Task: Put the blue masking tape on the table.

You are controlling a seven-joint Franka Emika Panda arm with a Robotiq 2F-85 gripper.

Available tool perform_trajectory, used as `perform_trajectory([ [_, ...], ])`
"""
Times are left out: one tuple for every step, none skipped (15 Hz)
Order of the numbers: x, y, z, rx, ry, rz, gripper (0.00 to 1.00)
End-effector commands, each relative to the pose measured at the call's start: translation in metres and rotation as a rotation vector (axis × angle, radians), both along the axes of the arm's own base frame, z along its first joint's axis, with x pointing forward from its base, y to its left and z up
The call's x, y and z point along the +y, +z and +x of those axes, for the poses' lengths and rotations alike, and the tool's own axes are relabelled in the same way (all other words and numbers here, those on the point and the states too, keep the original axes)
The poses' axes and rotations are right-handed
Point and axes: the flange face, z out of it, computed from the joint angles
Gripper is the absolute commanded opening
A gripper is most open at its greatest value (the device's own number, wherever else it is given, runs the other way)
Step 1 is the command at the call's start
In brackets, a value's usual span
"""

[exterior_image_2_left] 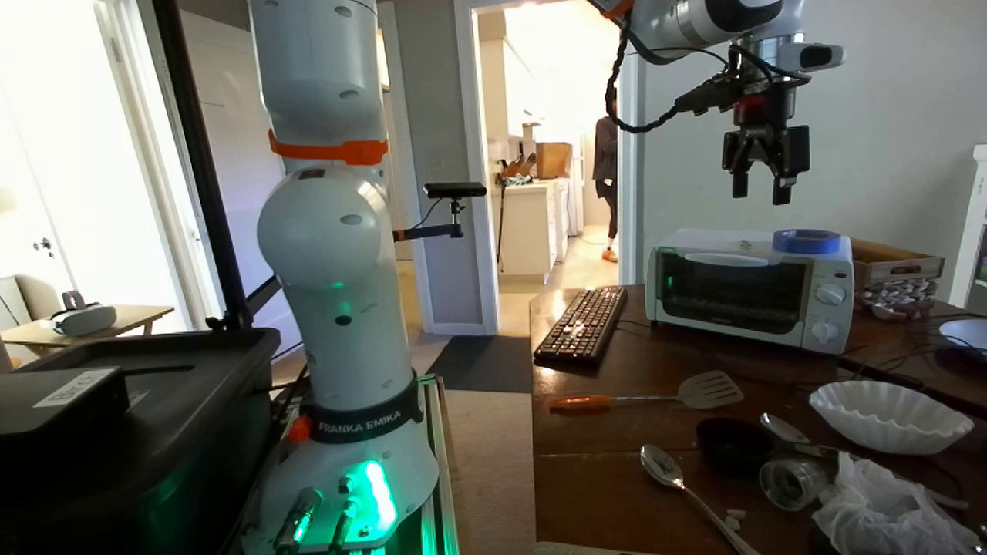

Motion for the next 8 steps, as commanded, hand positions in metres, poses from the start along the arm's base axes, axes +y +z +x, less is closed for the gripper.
perform_trajectory([
  [-0.002, 0.001, 0.0, 0.0, -0.003, 0.0, 1.0],
  [-0.003, 0.002, 0.0, -0.001, -0.005, 0.0, 1.0],
  [-0.003, 0.002, 0.0, -0.001, -0.006, 0.0, 1.0],
  [-0.004, 0.003, 0.002, -0.018, 0.019, -0.009, 1.0],
  [-0.005, 0.002, 0.011, -0.014, 0.048, -0.021, 1.0],
  [-0.006, 0.001, 0.02, -0.008, 0.071, -0.031, 1.0],
  [-0.009, 0.002, 0.031, -0.009, 0.098, -0.045, 1.0],
  [-0.012, 0.003, 0.038, -0.021, 0.119, -0.061, 1.0],
])
